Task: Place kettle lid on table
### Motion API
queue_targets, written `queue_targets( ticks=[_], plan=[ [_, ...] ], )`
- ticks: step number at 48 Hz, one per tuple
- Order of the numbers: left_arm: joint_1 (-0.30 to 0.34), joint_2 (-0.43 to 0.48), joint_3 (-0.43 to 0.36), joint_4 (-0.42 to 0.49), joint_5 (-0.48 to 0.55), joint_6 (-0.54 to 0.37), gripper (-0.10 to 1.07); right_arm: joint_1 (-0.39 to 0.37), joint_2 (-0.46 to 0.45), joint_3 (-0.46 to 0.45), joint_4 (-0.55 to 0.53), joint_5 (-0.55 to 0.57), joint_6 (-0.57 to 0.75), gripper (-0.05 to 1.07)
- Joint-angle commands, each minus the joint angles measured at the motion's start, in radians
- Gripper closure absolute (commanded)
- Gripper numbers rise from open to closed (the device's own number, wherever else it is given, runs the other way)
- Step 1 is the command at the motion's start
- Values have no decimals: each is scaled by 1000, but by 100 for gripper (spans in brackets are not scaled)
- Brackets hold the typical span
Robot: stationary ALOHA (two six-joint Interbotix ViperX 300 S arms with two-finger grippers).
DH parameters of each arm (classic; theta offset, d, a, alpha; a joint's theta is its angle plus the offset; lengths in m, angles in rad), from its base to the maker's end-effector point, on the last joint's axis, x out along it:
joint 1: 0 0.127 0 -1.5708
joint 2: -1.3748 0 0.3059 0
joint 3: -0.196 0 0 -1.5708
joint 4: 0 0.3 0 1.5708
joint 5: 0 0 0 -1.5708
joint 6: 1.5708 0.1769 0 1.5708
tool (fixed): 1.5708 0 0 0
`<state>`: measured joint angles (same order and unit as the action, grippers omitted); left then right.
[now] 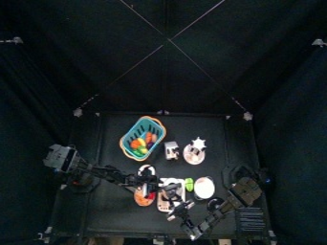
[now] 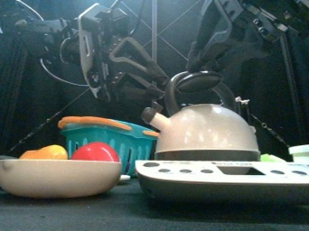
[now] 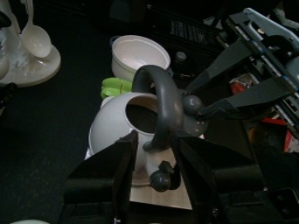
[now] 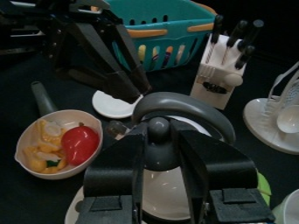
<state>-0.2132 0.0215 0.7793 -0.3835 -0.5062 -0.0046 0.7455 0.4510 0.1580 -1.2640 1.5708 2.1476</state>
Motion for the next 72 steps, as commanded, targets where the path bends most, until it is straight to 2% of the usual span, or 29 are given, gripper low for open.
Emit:
queue_targets(
  ticks=[1,15,26,42,59,72],
  plan=[
    [2,-20,-11,2,-5,0,22,14,-49,-15,-2,8,-2,42],
    [2,-41,-2,2,-3,2,22,95,-91,21,46,8,-8,42],
    [2,-87,29,0,-3,3,22,187,-104,52,130,8,0,42],
    [3,-133,75,0,-3,3,22,267,-117,86,244,5,9,42],
    [6,-176,120,0,-3,2,22,252,-95,127,419,-89,12,40],
    [6,-184,132,-2,-3,2,22,221,-83,153,433,-147,11,39]
  ],
)
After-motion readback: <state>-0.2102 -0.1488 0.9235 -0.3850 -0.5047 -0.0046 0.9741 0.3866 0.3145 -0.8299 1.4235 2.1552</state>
